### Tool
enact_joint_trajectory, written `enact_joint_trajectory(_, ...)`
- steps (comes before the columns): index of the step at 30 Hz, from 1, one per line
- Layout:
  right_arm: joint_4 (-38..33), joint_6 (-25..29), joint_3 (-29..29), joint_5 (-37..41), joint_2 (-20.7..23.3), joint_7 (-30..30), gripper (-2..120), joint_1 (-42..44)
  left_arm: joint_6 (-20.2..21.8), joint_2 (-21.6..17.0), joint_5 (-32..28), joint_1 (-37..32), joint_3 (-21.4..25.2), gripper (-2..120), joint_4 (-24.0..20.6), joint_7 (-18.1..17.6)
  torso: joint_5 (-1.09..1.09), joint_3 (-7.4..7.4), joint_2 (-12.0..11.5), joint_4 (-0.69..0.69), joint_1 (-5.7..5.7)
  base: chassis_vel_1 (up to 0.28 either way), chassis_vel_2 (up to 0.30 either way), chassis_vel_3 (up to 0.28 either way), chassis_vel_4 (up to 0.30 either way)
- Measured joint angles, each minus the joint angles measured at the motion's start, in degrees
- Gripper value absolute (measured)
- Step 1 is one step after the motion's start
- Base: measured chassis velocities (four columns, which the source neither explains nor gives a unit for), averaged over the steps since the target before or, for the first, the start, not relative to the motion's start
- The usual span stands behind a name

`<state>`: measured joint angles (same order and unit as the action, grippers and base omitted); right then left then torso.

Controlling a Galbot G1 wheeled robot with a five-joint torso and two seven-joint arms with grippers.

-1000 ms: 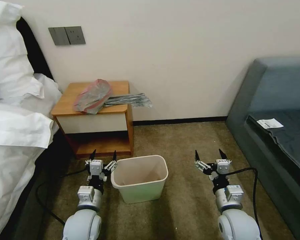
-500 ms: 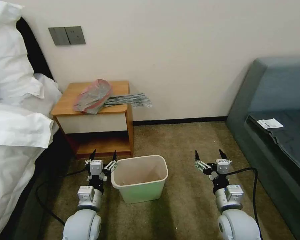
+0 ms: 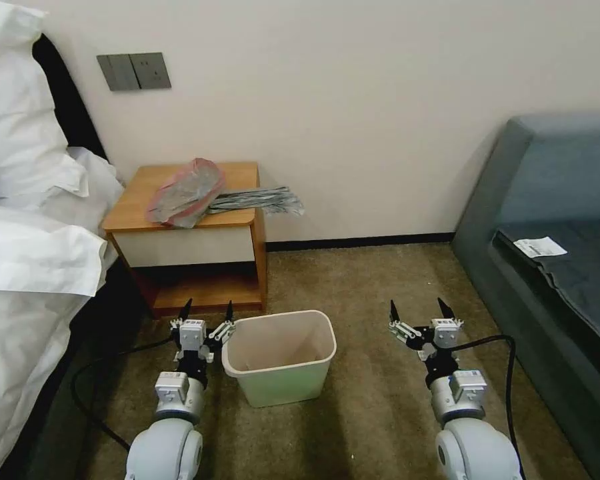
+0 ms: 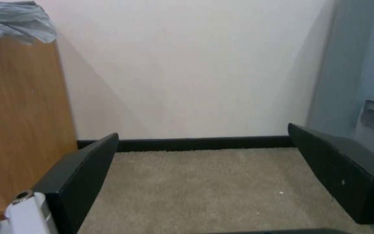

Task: Pick up the garbage bag from the table and place it over the trash can.

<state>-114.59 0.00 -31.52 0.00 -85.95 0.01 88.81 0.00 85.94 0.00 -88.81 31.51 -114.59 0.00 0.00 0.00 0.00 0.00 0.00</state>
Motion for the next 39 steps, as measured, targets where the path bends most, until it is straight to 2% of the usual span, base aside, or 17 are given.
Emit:
enact_joint_trajectory(27, 0.1, 0.1, 0.1, 0.0, 0.1, 0.0, 100, -0.1, -0.1, -0.2, -0.1, 0.1, 0.0, 86, 0.0, 0.0, 0.0, 0.0, 0.0, 0.0, 0.0, 0.0, 0.0, 0.0, 0.0)
enact_joint_trajectory(30, 0.4, 1.1, 0.6, 0.0, 0.5, 0.4, 100, -0.6, -0.5, -1.1, -0.9, 0.4, 0.1, 89, 0.1, -0.3, 0.01, 0.0, 0.0, 0.0, 0.0, 0.0, 0.0, 0.0, 0.0)
enact_joint_trajectory(33, 1.9, 6.5, 3.9, 0.9, 3.9, 2.2, 100, -3.6, -2.3, -4.7, -5.1, 1.8, -0.2, 97, 0.3, -1.7, 0.01, 0.0, 0.0, 0.0, 0.0, 0.0, 0.0, 0.0, 0.0)
enact_joint_trajectory(34, 1.9, 6.5, 3.9, 0.9, 3.9, 2.2, 100, -3.6, -2.3, -4.7, -5.1, 1.8, -0.2, 97, 0.3, -1.7, 0.01, 0.0, 0.0, 0.0, 0.0, 0.0, 0.0, 0.0, 0.0)
enact_joint_trajectory(37, 3.5, 12.2, 7.4, 1.8, 7.4, 4.2, 100, -6.7, -4.7, -9.2, -10.5, 3.6, -0.3, 99, 0.6, -3.8, -0.01, 0.01, 0.0, 0.03, 0.0, 0.0, 0.0, 0.0, 0.0)
enact_joint_trajectory(38, 3.5, 12.2, 7.4, 1.8, 7.4, 4.2, 100, -6.7, -4.7, -9.2, -10.5, 3.6, -0.3, 99, 0.6, -3.8, -0.01, 0.01, 0.0, 0.03, 0.0, 0.0, 0.0, 0.0, 0.0)
enact_joint_trajectory(39, 3.5, 13.4, 9.2, 0.1, 7.9, 7.2, 100, -7.5, -6.1, -11.9, -13.7, 4.7, -0.4, 100, 0.7, -5.1, -0.01, 0.01, 0.0, 0.0, 0.0, 0.0, 0.0, 0.0, 0.0)
